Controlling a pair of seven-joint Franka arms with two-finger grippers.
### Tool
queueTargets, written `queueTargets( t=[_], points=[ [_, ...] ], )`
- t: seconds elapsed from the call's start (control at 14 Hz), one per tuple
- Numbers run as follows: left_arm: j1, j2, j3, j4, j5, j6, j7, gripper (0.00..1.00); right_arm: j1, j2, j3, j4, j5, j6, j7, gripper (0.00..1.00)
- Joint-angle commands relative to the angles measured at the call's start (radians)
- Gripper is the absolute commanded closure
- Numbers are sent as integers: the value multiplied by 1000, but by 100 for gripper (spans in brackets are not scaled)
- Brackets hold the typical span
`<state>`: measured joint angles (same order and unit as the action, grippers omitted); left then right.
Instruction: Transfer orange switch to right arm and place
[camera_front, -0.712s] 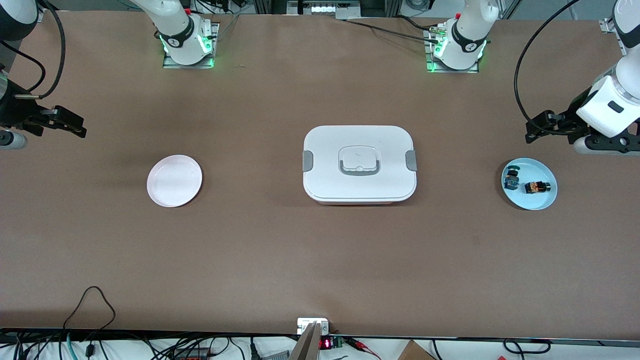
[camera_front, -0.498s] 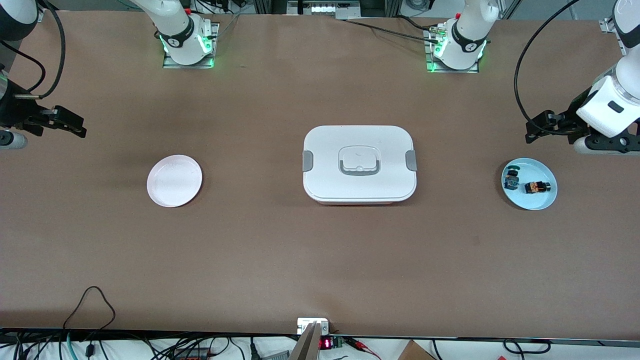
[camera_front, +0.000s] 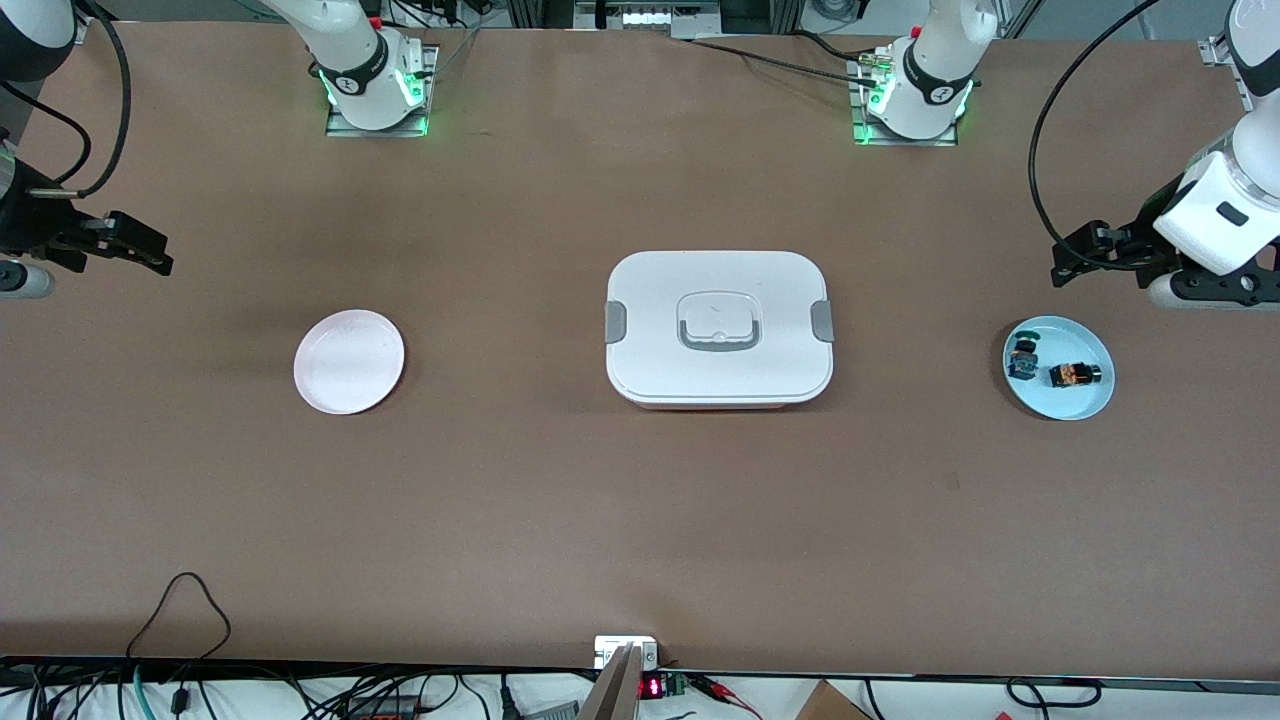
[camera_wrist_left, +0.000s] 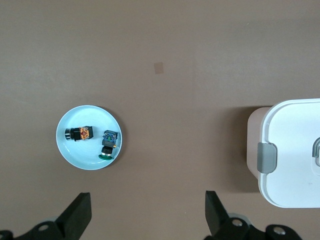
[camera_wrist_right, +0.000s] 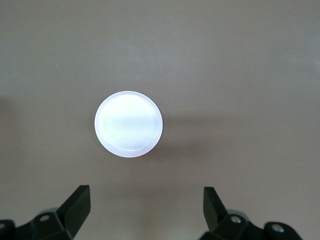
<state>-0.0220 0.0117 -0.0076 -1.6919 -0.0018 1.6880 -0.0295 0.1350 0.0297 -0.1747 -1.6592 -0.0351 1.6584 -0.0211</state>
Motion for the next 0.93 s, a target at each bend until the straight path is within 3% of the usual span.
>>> queueTargets(
  t=[0.0, 0.85],
  points=[
    [8, 14, -2, 31, -10, -25, 20, 0, 2, -7, -5, 4, 14, -12, -8, 0],
    [11, 34, 1, 31, -10, -39, 14, 0, 0, -7, -6, -5, 15, -12, 1, 0]
  ],
)
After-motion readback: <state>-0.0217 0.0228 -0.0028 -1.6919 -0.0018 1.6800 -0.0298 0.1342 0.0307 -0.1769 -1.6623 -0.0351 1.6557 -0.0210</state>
